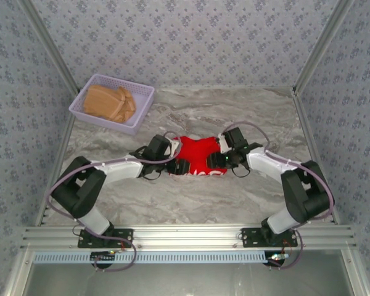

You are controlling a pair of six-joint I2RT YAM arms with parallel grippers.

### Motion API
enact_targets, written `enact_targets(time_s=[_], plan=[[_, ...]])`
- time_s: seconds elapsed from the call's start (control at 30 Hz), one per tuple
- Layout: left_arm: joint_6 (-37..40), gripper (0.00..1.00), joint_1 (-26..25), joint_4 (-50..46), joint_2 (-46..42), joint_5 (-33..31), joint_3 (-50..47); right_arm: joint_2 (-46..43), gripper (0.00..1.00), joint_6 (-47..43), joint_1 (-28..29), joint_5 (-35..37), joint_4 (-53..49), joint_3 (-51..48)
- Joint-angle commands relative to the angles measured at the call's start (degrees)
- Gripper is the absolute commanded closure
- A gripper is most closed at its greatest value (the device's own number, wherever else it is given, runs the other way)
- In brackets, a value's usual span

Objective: Fold the inside-out t-shirt

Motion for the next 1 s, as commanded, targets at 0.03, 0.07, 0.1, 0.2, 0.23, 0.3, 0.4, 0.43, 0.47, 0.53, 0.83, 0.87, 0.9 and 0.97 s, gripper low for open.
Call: enact_targets(time_s=[0.03, 0.07, 0.1, 0.2, 0.23, 0.3, 0.4, 0.43, 0.47, 0.53, 0.83, 0.87, 0.9, 0.97], plan=[[-0.2, 0.28, 0.2, 1.7, 1.4, 1.2, -2.2, 3.3, 0.47, 0.6, -1.9, -1.6, 0.3, -0.3], [-0.2, 0.28, 0.2, 1.3, 0.9, 1.2, -2.2, 3.4, 0.47, 0.0, -2.3, -1.7, -0.9, 0.1], [-0.2, 0.28, 0.2, 0.8, -0.2, 1.0, -2.0, 2.6, 0.47, -0.6, -2.5, -1.5, -2.1, 0.9], [-0.5, 0.27, 0.2, -1.3, -4.6, -0.9, -0.8, -2.0, 0.46, -1.9, -2.5, -0.7, -5.2, 2.4], [-0.7, 0.26, 0.2, -2.0, -6.0, -2.1, -0.6, -3.5, 0.46, -2.1, -2.6, -0.3, -6.4, 3.0], [-1.9, 0.26, 0.5, -4.2, -8.7, -5.8, -0.7, -6.4, 0.44, -2.1, -2.6, 1.8, -8.8, 3.5], [-4.7, 0.25, 2.7, -7.6, -10.6, -8.1, -1.1, -8.4, 0.40, -0.2, -2.2, 8.0, -10.8, 3.7], [-5.6, 0.25, 3.5, -7.9, -11.1, -8.1, -1.5, -8.4, 0.38, 0.1, -1.1, 9.9, -11.0, 4.1], [-6.4, 0.25, 4.3, -7.8, -12.1, -8.2, -2.2, -8.1, 0.37, 0.4, 1.1, 12.0, -10.7, 4.8], [-7.0, 0.25, 5.4, -7.6, -13.9, -8.8, -3.3, -6.1, 0.35, 2.1, 6.1, 15.8, -9.6, 6.9], [-5.7, 0.25, 7.9, -10.9, -10.0, -3.7, 0.5, -2.4, 0.26, 3.5, 7.4, 24.0, -15.3, 9.7], [-5.9, 0.25, 7.8, -10.1, -8.3, -2.1, 1.3, -3.3, 0.23, 3.2, 4.7, 19.8, -13.7, 8.2], [-6.3, 0.25, 7.7, -9.2, -6.7, -1.4, 2.1, -3.5, 0.21, 2.9, 1.8, 15.1, -11.7, 6.8], [-6.5, 0.25, 7.5, -8.2, -3.8, -0.2, 4.0, -2.3, 0.17, 1.9, -2.3, 7.7, -8.3, 5.4]])
